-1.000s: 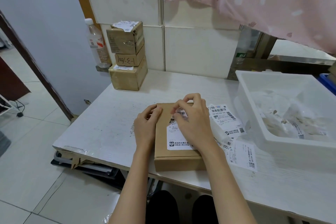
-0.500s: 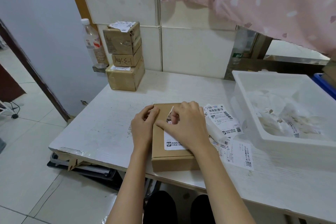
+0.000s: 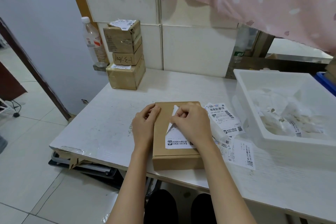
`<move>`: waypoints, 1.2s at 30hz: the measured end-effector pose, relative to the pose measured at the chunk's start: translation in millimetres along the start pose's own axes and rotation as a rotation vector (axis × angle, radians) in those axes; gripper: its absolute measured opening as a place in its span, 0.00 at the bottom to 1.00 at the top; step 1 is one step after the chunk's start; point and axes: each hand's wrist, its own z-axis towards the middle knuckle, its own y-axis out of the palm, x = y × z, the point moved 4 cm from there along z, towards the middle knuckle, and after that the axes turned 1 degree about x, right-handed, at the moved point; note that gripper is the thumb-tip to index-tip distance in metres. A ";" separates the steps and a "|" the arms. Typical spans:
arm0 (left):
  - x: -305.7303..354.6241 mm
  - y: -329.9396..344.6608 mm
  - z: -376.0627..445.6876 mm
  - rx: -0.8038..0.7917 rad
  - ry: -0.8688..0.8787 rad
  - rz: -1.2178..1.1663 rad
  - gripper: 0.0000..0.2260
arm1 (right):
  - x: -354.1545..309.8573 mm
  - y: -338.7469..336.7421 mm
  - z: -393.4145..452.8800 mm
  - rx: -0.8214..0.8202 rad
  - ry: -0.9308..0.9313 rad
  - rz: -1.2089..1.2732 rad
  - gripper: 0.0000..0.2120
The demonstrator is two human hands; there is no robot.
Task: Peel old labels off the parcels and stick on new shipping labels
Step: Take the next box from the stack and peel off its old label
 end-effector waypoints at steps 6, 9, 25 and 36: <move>1.1 0.0 0.0 0.002 0.016 -0.003 0.13 | -1.0 -2.0 -1.3 0.014 -0.034 0.007 0.24; -0.4 0.2 0.1 0.000 0.023 -0.002 0.16 | 0.4 -5.2 0.8 0.071 0.008 0.081 0.29; 1.2 0.7 0.5 -0.004 0.024 0.008 0.15 | 1.4 -4.6 -0.1 0.079 0.009 0.029 0.19; -2.1 0.7 1.6 -0.015 0.028 0.002 0.16 | 1.0 -8.5 -1.8 0.033 0.066 0.089 0.24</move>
